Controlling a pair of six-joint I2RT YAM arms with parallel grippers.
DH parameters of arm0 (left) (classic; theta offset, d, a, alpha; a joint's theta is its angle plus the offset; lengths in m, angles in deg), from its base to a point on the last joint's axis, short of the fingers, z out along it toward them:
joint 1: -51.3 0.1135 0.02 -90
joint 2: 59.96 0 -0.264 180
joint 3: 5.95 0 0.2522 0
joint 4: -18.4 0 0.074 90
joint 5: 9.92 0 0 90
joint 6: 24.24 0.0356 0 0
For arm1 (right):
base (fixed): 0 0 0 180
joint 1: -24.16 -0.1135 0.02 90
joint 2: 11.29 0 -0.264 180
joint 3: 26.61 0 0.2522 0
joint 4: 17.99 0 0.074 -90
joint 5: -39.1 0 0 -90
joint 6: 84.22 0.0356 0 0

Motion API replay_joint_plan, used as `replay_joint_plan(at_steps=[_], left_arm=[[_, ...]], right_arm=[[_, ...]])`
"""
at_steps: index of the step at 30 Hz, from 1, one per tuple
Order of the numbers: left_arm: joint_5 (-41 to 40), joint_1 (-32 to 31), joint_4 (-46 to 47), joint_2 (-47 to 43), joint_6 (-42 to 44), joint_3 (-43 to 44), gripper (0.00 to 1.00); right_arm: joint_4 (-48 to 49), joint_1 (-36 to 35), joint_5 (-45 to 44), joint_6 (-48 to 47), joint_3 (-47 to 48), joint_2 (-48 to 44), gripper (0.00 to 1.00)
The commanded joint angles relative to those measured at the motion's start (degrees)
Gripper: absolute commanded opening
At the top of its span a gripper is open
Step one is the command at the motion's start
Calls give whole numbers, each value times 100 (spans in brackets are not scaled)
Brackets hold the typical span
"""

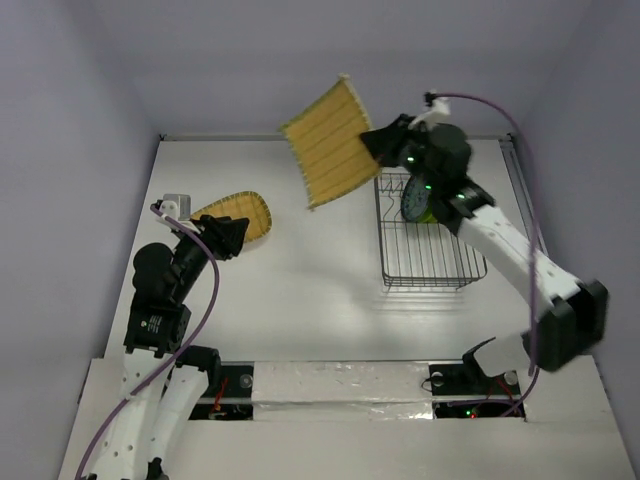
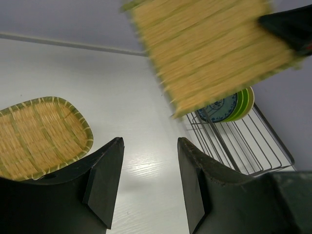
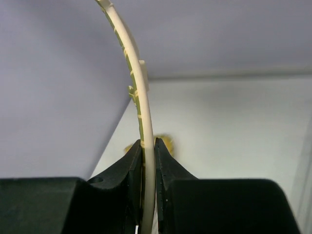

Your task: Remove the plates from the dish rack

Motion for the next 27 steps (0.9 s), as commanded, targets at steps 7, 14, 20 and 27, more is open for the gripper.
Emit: replay_joint_plan(at_steps=[7,14,20,27], left_arm=[[124,27,390,-34,-32,-18,45],[177,80,408,-34,-41,-26,45],[238,80,443,-7,-58,-27,45],[177,80,400,-34,-49,-27,45]], right_arm=[[2828,-902,1545,2833,1144,3408,0],[3460,-1271,1784,3643,1754,4544,0],[3383,-1272,1503,3599,1647,4421,0],[2548,-1377,1424,3660,2737,5334,2]])
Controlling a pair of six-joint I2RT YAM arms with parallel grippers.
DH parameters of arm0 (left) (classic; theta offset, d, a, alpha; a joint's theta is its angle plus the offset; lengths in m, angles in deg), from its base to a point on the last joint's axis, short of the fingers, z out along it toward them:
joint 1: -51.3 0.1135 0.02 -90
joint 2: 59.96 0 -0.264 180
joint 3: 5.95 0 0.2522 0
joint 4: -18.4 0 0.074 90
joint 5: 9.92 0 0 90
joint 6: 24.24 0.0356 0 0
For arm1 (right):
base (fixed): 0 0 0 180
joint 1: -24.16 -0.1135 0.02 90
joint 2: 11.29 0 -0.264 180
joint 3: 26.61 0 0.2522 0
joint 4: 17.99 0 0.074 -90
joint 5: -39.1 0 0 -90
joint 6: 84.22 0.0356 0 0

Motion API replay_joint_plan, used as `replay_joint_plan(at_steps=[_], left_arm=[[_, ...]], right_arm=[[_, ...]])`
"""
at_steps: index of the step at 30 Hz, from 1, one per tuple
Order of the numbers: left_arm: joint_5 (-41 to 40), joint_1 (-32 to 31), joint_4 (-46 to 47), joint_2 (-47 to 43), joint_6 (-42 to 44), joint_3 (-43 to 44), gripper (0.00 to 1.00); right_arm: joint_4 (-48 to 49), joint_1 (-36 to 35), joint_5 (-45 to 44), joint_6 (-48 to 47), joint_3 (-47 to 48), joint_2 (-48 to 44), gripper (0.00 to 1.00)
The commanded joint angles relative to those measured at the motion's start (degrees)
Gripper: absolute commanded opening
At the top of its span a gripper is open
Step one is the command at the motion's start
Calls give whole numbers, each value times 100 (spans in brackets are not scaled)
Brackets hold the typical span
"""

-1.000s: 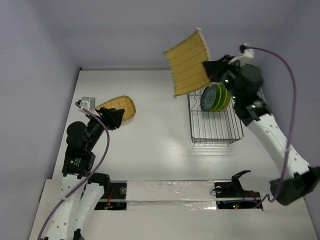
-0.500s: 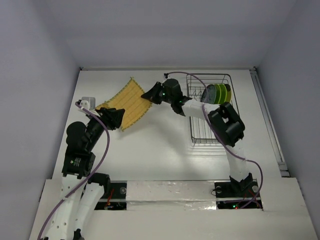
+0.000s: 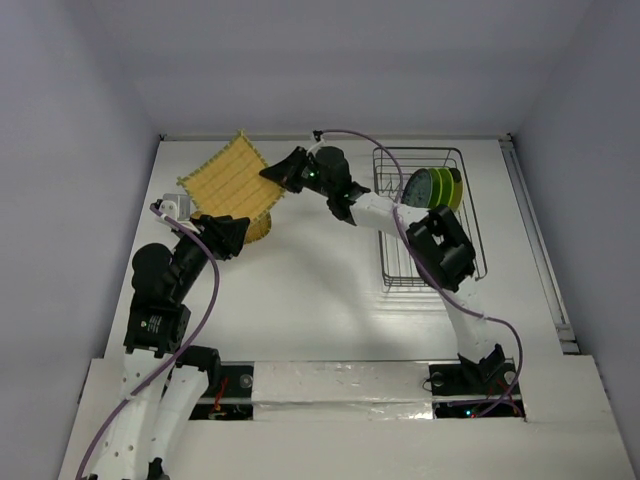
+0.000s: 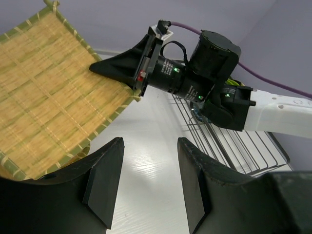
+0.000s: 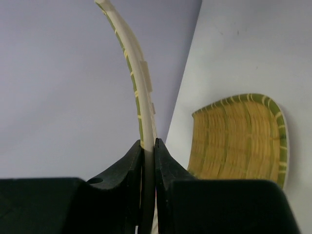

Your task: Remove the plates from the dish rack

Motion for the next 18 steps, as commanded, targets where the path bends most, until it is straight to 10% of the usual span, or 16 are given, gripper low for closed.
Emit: replay_joint_plan(at_steps=[1,13,18], left_arm=[[33,41,314,-29,-25,-24,45],[33,41,332,-12,-34,-24,45],[50,41,341,6,-34,-42,45]], right_arm=[[253,-44,-86,325,569,301,3],[-925,-97,142,-60,1212,882,24],[-1179,-97,-174,-403,737,558,72]])
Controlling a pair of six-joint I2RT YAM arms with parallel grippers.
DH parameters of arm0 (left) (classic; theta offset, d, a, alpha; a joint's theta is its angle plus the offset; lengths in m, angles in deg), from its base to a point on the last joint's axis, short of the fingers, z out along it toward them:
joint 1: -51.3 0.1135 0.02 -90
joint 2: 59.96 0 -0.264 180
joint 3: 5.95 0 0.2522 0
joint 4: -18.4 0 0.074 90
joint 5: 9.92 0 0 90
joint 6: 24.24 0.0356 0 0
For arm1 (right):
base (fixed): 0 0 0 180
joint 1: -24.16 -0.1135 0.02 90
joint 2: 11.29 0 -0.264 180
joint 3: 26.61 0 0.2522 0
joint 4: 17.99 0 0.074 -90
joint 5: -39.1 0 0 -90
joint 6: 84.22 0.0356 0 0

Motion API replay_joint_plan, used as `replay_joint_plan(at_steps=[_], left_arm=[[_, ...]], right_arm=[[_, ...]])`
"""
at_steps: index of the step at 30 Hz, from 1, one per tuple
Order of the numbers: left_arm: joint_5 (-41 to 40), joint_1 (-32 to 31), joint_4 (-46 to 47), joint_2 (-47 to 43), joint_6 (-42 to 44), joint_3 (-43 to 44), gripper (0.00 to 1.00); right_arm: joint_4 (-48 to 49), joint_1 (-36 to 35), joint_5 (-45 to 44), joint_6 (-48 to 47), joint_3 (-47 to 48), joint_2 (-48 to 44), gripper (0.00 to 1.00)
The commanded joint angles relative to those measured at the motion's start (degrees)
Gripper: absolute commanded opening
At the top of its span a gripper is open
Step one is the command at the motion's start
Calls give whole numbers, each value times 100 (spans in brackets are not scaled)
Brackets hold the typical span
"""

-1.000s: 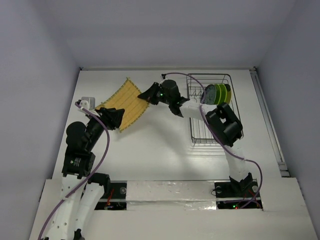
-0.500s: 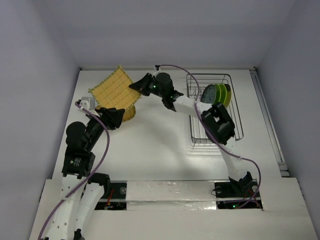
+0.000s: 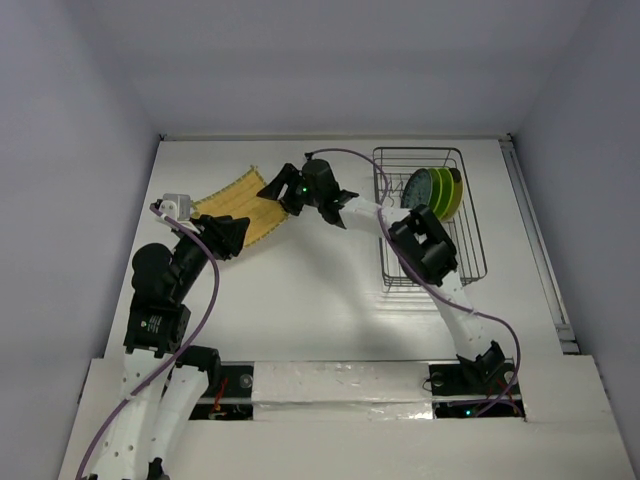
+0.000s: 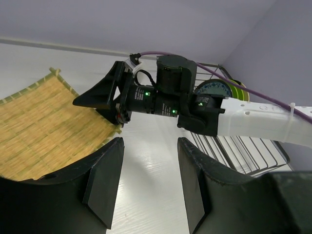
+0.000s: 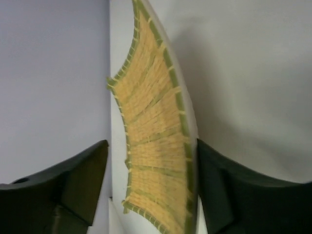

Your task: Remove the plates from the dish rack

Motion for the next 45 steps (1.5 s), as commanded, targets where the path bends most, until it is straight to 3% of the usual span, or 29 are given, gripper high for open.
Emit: replay_joint_plan(at_steps=[1,2,3,9,15,19,21,22,23,25,31,33,34,35,36,45], left_arm=[[48,41,341,4,-34,-42,45],[57,41,341,4,-34,-42,45],[48,41,341,4,-34,-42,45],[66,93,349,21,-43,-42,45],[66,145,349,-5,-34,-42,45],[57,146,341,-31,-34,-33,45],[57,146,341,-40,-26,-33,45],[48,146,332,-32,-34,-33,45],[57,146,332,-40,-26,-42,45],[74,146,341,-40,-26,-42,45],[136,146,349,-49,-52,-51,45],[136,146,341,-40,-52,-51,45],[136,146,341,-49,-52,-51,45],[127,146,341,-40,-43,-51,45],[110,146,341,-40,-34,-51,45],[13,198,270,21,-8,-33,45]], right_arm=[[-10,-64,-222,-505,-207,-679,77],[-125,-64,-467,-647,-234,-751,87],[-343,-64,-600,-779,-260,-838,90],[-1030,-64,-1829,-1790,-532,-1585,100],[-1260,-64,-2315,-2494,-927,-2173,100],[-1058,-64,-2596,-2872,-1551,-2868,93],[-1048,-64,-2903,-3091,-1815,-3221,67],[-1092,-64,-3078,-3327,-2086,-3630,45],[-1171,-64,-3515,-3451,-2211,-3843,10],[-1513,198,-3799,-3845,-2605,-4500,1],[-2569,1367,-3775,-4480,-3336,-5733,11],[-2752,1780,-3695,-4612,-3564,-6015,23],[-2815,1886,-3756,-4717,-3600,-6033,34],[-2833,1965,-3861,-4779,-3635,-6025,53],[-2868,2088,-3853,-4823,-3644,-5946,55],[-2456,2537,-3431,-4815,-3548,-5304,47]])
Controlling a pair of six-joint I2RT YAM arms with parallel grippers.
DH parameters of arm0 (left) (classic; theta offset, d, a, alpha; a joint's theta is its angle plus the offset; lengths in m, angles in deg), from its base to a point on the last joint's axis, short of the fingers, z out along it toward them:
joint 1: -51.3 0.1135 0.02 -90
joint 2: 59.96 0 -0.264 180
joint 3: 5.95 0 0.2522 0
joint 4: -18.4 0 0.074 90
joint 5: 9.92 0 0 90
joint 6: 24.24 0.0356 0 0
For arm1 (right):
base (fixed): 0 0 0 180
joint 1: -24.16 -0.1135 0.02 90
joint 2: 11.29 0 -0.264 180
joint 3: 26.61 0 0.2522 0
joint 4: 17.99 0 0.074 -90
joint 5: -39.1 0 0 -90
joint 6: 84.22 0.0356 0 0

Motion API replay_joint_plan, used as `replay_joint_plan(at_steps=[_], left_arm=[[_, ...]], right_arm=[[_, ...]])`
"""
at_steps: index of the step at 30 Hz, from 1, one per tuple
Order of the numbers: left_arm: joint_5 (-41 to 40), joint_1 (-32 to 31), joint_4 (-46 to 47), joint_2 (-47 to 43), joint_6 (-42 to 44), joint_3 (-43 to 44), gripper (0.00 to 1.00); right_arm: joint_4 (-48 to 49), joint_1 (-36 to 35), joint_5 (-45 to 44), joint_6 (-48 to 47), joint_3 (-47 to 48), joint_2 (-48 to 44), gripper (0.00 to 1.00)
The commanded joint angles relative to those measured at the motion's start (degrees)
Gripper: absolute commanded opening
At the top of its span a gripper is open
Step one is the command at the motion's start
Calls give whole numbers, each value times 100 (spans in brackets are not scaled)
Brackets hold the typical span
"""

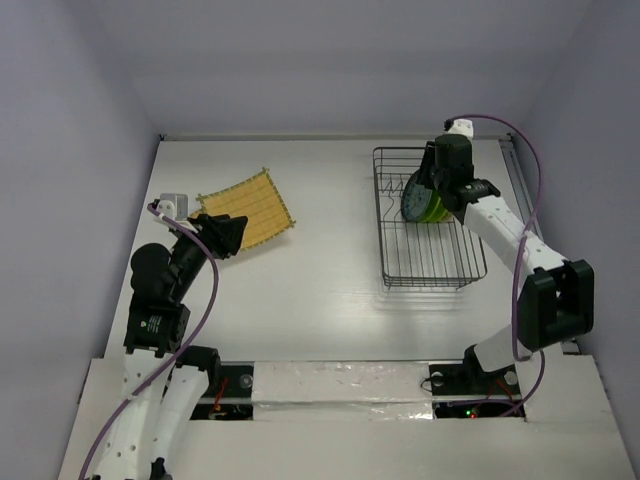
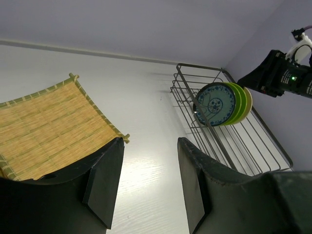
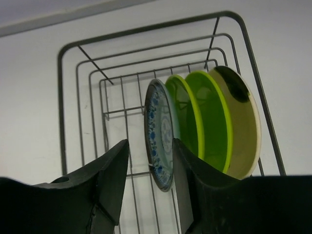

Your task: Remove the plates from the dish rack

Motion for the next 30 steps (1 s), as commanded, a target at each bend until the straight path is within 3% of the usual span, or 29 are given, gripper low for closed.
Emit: replay_joint_plan(at_steps=[1,12,13,14,15,20,30], left_arm=[[-11,85,235,39,-4,-31,45],[33,85,244,30,-4,-31,45],[41,85,244,21,-12,-31,45],[42,85,244,13,-12,-31,45],[42,85,244,13,-12,-40,45],[103,85,279,21,-21,-49,45],[138,85,314,47,-47,-57,45]], right_arm=[[218,116,155,-100,-11,40,46],[-115,283,-82,-30,243,1023,42],[-133,283,-99,-21,278,1068,40],[-159,283,-213,-21,314,1095,28],[-220,283,-266,-12,340,1104,24],[-46,283,-477,-74,261,560,10],[-520,230,-847,-329,806,-511,2]])
